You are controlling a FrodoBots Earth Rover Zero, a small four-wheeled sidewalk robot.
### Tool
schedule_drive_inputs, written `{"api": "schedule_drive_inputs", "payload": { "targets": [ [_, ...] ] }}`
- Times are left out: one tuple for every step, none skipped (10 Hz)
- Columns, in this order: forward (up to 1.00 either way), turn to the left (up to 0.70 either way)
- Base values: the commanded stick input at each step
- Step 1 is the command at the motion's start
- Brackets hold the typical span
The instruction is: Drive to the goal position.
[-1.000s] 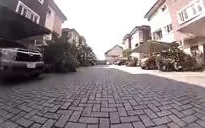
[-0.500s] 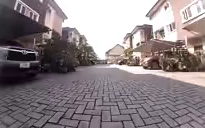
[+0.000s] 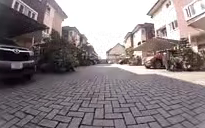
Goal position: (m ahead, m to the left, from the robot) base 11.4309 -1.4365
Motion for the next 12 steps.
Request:
{"api": "schedule_drive_inputs", "payload": {
  "targets": [
    [0.69, 0.03],
    [0.69, -0.14],
    [0.69, -0.29],
    [0.69, -0.32],
    [0.69, -0.05],
    [0.69, -0.23],
    [0.69, -0.1],
    [0.69, -0.05],
    [0.69, 0.0],
    [0.69, 0.03],
    [0.69, 0.03],
    [0.69, 0.03]
  ]
}}
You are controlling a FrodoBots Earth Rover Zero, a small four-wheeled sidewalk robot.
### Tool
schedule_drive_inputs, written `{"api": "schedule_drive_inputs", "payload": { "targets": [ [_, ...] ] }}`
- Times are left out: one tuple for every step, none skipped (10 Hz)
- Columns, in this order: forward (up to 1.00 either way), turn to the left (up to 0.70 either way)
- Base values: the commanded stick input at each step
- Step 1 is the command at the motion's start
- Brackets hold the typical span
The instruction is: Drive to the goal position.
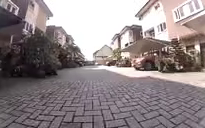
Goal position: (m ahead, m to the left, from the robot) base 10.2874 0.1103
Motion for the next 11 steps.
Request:
{"api": "schedule_drive_inputs", "payload": {
  "targets": [
    [0.69, 0.03],
    [0.69, 0.03],
    [0.69, 0.03],
    [0.69, 0.03],
    [0.69, 0.03],
    [0.69, 0.03],
    [0.69, 0.03],
    [0.69, 0.03],
    [0.69, 0.03],
    [0.69, 0.03],
    [0.69, 0.03]
  ]
}}
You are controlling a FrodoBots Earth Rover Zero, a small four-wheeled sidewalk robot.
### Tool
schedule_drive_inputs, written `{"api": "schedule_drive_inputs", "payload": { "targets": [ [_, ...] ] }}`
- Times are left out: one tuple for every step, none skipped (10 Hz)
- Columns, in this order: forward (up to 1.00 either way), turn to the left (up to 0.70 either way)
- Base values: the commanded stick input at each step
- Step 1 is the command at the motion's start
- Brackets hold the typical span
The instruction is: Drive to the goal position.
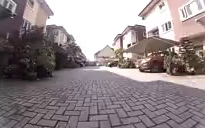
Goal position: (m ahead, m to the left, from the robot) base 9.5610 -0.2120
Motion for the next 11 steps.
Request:
{"api": "schedule_drive_inputs", "payload": {
  "targets": [
    [0.69, 0.03],
    [0.69, 0.03],
    [0.69, 0.03],
    [0.69, 0.03],
    [0.69, 0.03],
    [0.69, 0.03],
    [0.69, 0.03],
    [0.69, 0.03],
    [0.69, 0.03],
    [0.69, 0.03],
    [0.69, 0.03]
  ]
}}
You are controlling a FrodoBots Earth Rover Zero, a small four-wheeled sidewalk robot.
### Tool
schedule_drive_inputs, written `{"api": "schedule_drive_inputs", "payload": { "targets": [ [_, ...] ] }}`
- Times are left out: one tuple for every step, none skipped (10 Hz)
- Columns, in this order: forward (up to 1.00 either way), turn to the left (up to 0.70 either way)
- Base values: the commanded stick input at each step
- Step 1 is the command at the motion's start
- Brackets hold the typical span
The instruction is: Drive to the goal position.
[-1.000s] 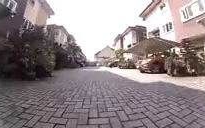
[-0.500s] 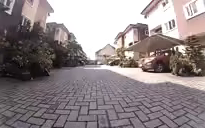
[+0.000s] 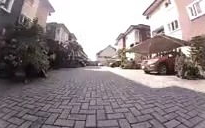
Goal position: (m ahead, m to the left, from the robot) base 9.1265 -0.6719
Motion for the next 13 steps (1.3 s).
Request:
{"api": "schedule_drive_inputs", "payload": {
  "targets": [
    [0.69, 0.03],
    [0.69, 0.03],
    [0.69, 0.03],
    [0.69, 0.03],
    [0.69, 0.03],
    [0.69, 0.03],
    [0.69, 0.03],
    [0.69, 0.03],
    [0.69, 0.03],
    [0.69, 0.03],
    [0.69, 0.03],
    [0.69, 0.03],
    [0.69, 0.03]
  ]
}}
